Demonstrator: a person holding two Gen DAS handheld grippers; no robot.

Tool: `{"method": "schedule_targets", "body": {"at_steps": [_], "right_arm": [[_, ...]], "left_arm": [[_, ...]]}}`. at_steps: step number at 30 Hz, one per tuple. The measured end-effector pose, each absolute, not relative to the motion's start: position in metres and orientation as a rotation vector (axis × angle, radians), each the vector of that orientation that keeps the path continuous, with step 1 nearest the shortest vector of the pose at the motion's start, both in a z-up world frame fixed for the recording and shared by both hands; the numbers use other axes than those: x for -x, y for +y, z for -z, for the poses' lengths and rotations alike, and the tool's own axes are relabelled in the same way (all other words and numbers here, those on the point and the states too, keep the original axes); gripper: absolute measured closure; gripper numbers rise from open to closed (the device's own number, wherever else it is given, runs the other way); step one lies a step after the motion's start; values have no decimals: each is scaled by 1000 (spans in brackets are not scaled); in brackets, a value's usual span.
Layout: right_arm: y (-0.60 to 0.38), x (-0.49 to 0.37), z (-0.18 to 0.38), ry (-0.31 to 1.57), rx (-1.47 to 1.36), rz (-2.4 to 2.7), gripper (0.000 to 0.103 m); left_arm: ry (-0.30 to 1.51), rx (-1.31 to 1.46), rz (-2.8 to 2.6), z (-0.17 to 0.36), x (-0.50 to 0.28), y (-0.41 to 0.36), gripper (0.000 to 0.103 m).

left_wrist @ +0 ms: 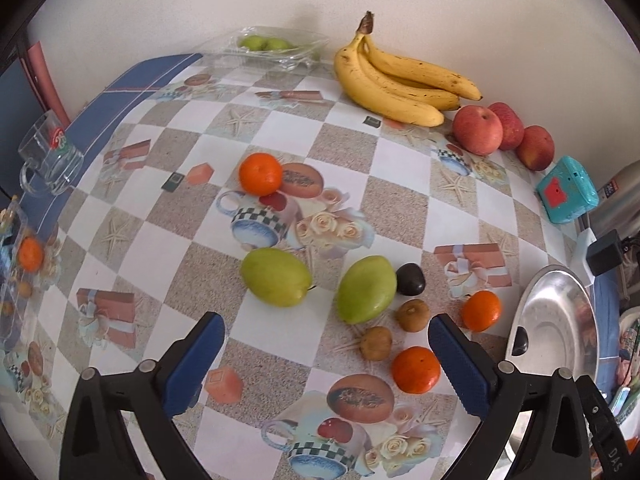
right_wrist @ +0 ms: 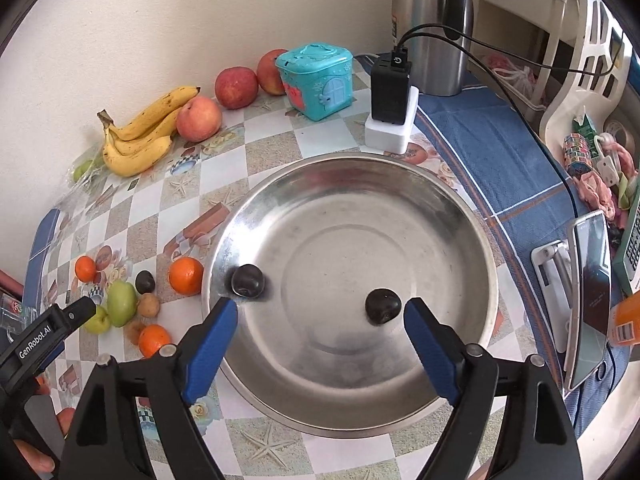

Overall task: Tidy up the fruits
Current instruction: 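Withdraw both open tools from the bowl toward the fruit on the table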

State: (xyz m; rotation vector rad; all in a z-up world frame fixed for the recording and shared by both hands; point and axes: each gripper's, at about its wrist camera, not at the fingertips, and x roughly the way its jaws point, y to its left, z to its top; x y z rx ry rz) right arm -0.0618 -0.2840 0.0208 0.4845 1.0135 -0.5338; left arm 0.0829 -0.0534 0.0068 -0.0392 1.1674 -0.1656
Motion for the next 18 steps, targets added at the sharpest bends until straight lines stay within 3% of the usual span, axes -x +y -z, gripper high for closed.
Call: {"method": "schedule_targets", "body": {"at_steps": [4, 18], "right_arm": [[-281, 59, -19, 1011, -479, 521, 7], [-272, 55, -19, 991, -478, 505, 7]], "left_arm": [[1172, 46, 153, -5, -81, -46, 0], [1182, 98, 154, -4, -83, -28, 0]]}}
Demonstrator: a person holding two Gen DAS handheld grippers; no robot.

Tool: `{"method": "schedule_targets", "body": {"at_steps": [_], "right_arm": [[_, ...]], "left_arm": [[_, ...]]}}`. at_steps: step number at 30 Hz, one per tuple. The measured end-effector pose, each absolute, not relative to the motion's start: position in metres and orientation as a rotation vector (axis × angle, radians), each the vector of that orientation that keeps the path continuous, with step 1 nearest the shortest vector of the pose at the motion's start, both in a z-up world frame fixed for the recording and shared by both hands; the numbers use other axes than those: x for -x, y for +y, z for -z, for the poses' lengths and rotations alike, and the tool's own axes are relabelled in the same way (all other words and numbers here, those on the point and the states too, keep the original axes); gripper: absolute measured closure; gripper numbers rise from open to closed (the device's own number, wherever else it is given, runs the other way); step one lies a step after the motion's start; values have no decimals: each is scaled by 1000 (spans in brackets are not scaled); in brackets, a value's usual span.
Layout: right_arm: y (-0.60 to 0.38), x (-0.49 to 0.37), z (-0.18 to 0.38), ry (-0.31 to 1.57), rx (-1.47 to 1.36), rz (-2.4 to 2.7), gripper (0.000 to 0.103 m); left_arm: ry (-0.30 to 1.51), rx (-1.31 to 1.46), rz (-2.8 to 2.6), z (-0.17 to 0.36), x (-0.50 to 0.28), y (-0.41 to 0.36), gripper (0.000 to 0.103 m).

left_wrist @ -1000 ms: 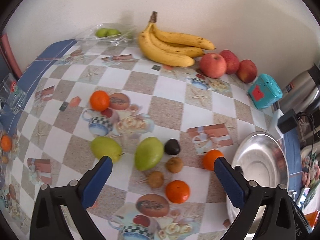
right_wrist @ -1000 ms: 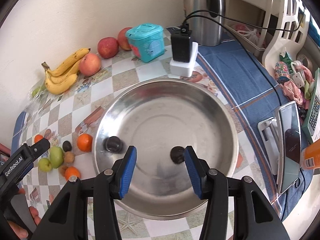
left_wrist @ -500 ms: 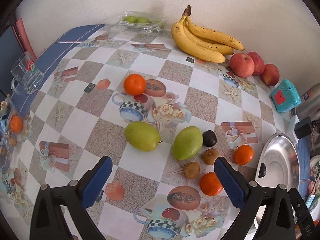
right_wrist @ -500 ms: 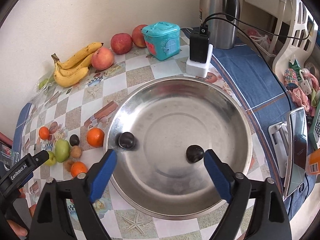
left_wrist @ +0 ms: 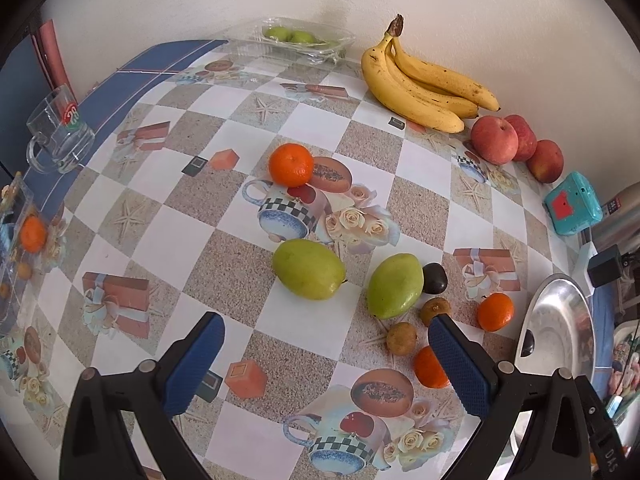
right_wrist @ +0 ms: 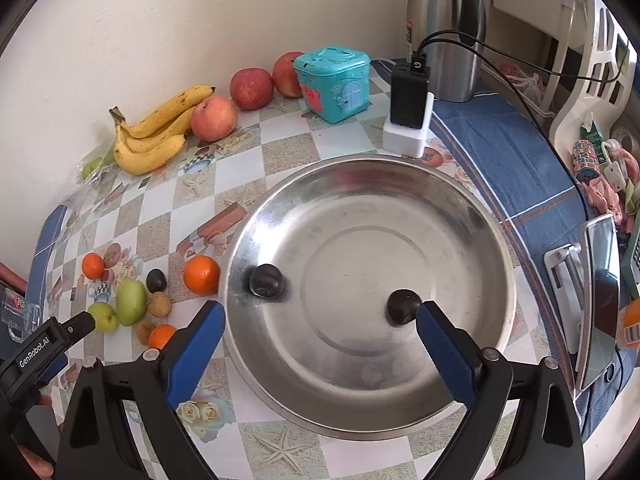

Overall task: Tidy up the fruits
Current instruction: 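Withdraw both open tools from the bowl toward the fruit on the table, then close the left tool on a large green pear while the right tool grasps an orange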

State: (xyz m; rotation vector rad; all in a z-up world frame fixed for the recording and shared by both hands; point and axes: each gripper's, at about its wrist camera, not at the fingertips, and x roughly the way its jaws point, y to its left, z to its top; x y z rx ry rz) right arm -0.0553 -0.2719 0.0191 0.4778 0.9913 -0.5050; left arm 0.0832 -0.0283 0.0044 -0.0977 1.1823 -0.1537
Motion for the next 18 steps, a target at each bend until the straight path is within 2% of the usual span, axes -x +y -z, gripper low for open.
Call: {"method": "schedule_targets", "body": {"at_steps": [18], "right_arm": [[-238, 29, -8, 1011, -399, 418, 7]], "left_arm": [[1163, 63, 162, -10, -102, -4, 0]]}}
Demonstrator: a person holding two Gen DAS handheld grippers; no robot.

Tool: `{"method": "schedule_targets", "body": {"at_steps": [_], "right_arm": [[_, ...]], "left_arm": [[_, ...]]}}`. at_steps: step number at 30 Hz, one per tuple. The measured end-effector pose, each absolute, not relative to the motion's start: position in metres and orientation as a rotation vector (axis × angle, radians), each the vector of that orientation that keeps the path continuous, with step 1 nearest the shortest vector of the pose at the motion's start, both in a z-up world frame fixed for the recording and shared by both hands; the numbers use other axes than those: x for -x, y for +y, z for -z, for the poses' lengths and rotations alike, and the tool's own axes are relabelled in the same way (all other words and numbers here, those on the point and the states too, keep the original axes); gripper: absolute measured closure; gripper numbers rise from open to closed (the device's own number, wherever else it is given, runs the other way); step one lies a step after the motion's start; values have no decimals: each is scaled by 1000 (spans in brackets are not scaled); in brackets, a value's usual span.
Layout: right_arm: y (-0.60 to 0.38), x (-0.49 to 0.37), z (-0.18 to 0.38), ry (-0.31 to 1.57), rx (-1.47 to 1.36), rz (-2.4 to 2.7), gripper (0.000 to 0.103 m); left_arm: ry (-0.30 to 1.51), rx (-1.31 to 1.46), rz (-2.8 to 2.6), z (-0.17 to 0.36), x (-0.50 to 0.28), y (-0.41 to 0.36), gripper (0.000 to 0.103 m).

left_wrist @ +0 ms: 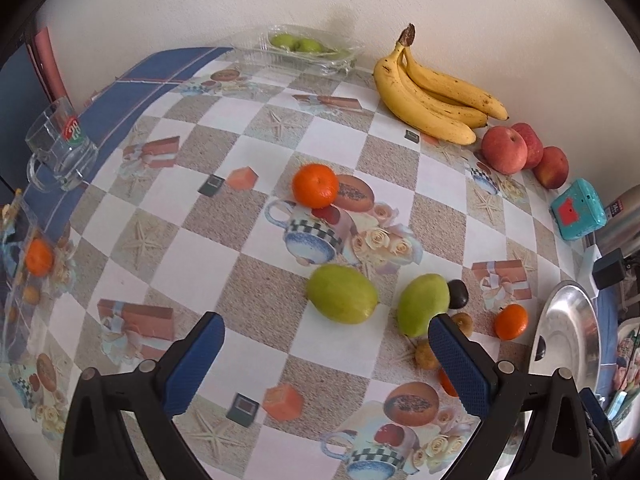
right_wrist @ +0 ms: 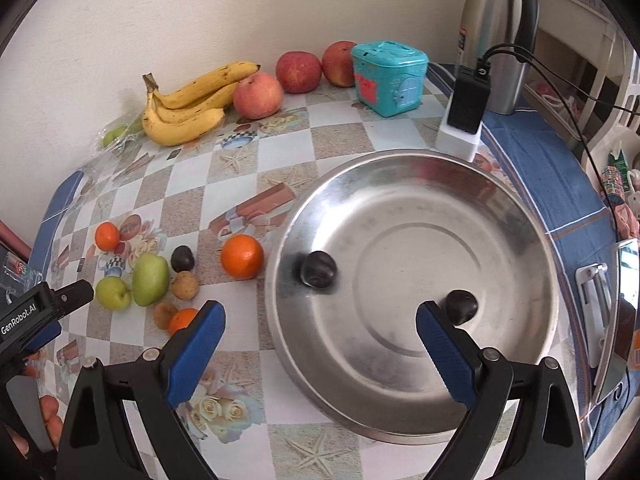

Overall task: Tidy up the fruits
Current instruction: 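Close the left tool on a large green pear while the right tool grasps an orange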

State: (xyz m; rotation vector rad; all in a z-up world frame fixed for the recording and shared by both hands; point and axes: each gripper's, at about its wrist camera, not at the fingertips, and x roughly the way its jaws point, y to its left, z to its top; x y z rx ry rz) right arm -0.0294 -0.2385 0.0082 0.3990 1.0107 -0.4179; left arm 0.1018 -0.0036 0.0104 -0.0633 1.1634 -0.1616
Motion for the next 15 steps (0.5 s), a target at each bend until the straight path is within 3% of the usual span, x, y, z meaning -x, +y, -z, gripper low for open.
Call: {"method": "schedule_targets", "body": {"at_steps": [15], "right_arm": [[-181, -10, -18, 958, -344, 285, 7]], "left_arm": [[1103, 90, 111, -24, -129, 47, 0]]}}
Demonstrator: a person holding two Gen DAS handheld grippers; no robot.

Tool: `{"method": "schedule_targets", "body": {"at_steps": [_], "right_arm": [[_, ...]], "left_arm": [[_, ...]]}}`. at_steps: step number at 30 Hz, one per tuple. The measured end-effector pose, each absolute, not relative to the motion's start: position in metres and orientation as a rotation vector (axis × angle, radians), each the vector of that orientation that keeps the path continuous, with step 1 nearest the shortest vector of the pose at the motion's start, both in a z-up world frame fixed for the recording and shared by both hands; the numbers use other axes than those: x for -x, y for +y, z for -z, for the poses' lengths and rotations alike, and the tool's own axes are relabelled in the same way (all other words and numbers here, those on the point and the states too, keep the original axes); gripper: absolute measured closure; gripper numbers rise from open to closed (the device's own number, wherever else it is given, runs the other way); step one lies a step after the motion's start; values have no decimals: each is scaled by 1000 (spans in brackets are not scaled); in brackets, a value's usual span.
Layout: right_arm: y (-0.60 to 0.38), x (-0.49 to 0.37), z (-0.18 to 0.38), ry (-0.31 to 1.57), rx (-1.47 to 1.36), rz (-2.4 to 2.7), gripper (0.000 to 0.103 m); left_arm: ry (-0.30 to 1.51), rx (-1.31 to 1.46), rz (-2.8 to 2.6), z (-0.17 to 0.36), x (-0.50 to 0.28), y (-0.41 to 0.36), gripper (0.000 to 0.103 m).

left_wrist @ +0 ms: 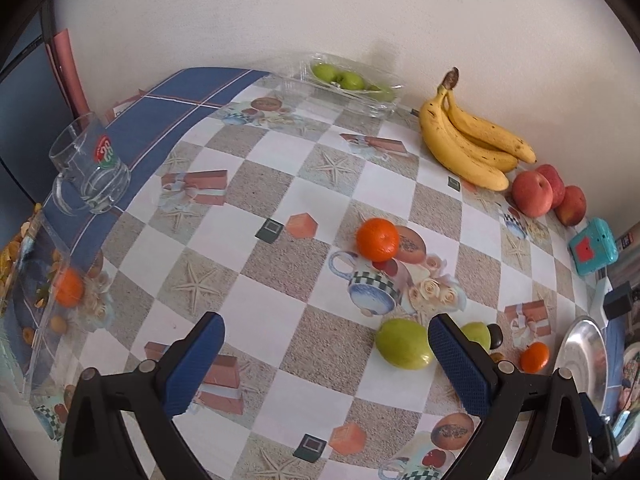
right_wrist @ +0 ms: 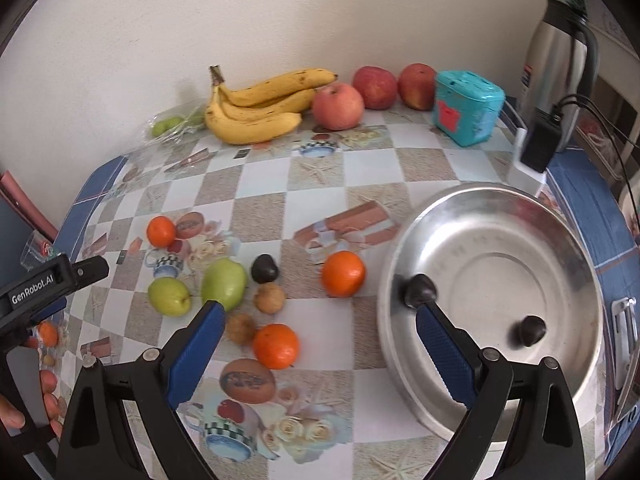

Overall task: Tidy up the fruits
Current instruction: 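Close the left tool on a large green pear while the right tool grasps an orange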

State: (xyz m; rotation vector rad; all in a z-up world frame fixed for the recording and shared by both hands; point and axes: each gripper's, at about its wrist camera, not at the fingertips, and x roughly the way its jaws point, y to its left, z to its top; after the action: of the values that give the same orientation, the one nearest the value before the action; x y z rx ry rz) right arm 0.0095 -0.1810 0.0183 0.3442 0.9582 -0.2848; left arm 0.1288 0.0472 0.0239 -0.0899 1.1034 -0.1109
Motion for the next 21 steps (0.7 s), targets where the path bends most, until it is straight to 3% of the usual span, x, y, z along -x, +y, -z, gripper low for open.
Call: {"method": "schedule_targets", "body": {"at_steps": [17, 21], "right_arm": [[-156, -33, 12, 1037, -361, 242, 7], [-156, -33, 17, 1059, -364, 241, 15]], "left_arm": [[1205, 141, 227, 10, -144, 34, 0], [1218, 134, 251, 19, -144, 25, 0]]}}
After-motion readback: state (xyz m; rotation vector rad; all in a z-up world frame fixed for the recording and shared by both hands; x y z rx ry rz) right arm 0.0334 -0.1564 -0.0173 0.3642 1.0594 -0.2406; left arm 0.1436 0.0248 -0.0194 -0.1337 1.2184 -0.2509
